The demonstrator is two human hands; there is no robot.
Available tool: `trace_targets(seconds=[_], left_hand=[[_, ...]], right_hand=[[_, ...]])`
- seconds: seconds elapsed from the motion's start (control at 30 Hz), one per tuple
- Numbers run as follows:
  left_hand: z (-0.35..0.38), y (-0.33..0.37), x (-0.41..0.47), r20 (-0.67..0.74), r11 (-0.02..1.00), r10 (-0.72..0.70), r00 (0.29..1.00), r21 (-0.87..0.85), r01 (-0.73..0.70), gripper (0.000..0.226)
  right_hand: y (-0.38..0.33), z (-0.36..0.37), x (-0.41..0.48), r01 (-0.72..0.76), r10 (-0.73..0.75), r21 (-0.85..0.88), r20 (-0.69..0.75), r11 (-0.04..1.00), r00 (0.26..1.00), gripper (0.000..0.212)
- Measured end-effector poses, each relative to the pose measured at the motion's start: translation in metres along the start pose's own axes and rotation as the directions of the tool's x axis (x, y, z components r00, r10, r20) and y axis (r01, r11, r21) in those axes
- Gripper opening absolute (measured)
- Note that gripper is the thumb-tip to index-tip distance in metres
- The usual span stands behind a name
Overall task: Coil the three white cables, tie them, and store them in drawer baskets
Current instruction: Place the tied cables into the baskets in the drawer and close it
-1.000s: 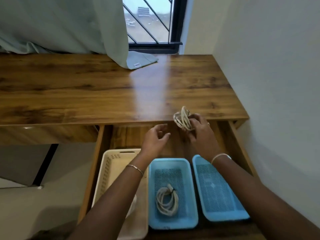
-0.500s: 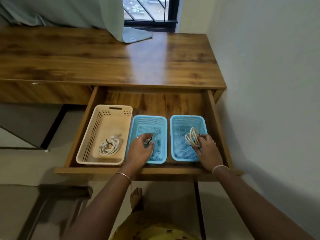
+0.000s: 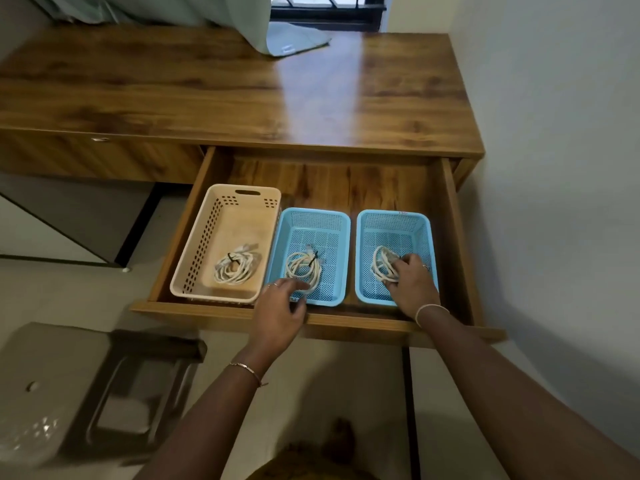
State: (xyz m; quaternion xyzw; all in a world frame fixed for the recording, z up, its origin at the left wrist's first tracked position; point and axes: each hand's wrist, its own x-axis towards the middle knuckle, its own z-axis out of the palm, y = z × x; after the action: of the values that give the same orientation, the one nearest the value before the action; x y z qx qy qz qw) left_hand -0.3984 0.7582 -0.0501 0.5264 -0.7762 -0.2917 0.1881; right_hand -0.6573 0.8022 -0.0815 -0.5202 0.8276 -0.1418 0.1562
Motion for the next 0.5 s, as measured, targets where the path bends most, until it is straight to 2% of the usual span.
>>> trace_targets(seconds=[0.2,0.27,0.37,0.43,0.5], left_hand=[[-0.002,-0.009,-0.002,0.014,1.000,-0.007,1.000,0.014,0.007,0.022],[-0.007,-0.012,-0.002,0.032,1.000,0.010,0.999,0.002,-0.010,0.029],[-0.015,-0.017,-0.004,0.060,0.999,0.050,0.997,0.009,-0.050,0.046],[-0.023,-0.024,-0.005,0.080,0.996,0.082,0.993,0.028,-0.085,0.053],[-0.030,-0.031,-0.008,0.098,0.991,0.109,0.989,0.066,-0.115,0.056]], right_hand=[[-0.002,-0.001,0.002,-0.061,0.056,0.034,0.141,0.998,0.988,0.071],[-0.008,-0.005,-0.005,-0.090,0.088,0.007,0.154,0.996,0.984,0.074],[-0.023,-0.013,-0.027,-0.072,0.072,0.045,-0.010,0.996,0.997,0.057],[-0.041,-0.015,-0.052,0.035,-0.011,0.167,-0.142,0.985,0.990,0.041],[-0.059,-0.013,-0.079,0.188,-0.166,0.223,-0.114,0.957,0.979,0.034]])
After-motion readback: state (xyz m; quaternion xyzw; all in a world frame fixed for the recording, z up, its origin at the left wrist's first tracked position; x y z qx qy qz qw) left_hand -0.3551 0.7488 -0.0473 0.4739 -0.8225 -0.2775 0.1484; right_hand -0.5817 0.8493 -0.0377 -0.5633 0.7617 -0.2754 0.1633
